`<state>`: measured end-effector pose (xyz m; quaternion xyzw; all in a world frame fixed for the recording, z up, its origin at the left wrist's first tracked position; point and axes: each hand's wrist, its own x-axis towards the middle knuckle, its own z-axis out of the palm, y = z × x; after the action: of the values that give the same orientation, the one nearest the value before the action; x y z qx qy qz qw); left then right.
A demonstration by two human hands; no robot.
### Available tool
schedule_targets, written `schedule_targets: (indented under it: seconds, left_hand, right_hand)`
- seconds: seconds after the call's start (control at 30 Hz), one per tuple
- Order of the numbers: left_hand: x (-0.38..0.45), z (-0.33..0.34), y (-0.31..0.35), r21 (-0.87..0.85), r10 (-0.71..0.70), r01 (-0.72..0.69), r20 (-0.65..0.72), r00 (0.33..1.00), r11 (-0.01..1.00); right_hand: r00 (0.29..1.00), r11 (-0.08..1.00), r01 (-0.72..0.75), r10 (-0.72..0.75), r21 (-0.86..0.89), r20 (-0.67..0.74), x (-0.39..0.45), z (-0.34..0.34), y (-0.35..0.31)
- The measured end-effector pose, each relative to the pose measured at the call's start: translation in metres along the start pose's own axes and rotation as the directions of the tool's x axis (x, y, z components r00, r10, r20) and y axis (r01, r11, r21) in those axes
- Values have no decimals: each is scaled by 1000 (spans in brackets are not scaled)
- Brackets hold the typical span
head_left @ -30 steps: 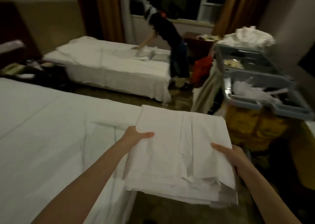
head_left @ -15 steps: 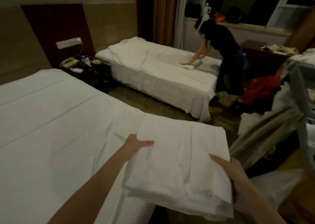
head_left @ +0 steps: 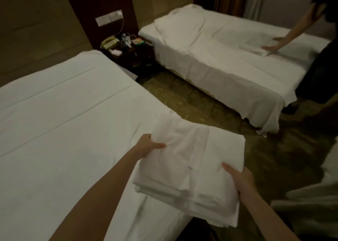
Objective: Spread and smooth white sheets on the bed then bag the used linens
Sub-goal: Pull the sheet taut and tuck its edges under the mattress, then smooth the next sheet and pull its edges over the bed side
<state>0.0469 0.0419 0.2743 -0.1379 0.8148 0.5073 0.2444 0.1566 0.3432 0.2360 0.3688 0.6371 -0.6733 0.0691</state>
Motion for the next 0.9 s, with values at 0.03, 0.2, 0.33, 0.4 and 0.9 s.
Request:
schedule_targets:
  seconds: [0.03,0.2,0.33,0.4,0.9]
  left_hand:
    - [14,-3,1,11,-3,4,-10,1000,1000]
    - [88,-19,12,89,-63,61,18,998,994]
    - [159,-26,7,174,-116,113,10,993,978]
    - [197,-24,2,239,-117,108,21,993,965]
    - [370,35,-128,404,-197,148,81,977,903]
  right_hand:
    - [1000,1000,-7,7,14,2,12,9,-1]
    - [997,994,-73,74,77,-4,67,56,11]
    - [982,979,-176,181,99,-46,107,99,30]
    - [968,963,-228,240,146,-71,126,117,42]
    - [838,882,-451,471,137,-276,244,156,166]
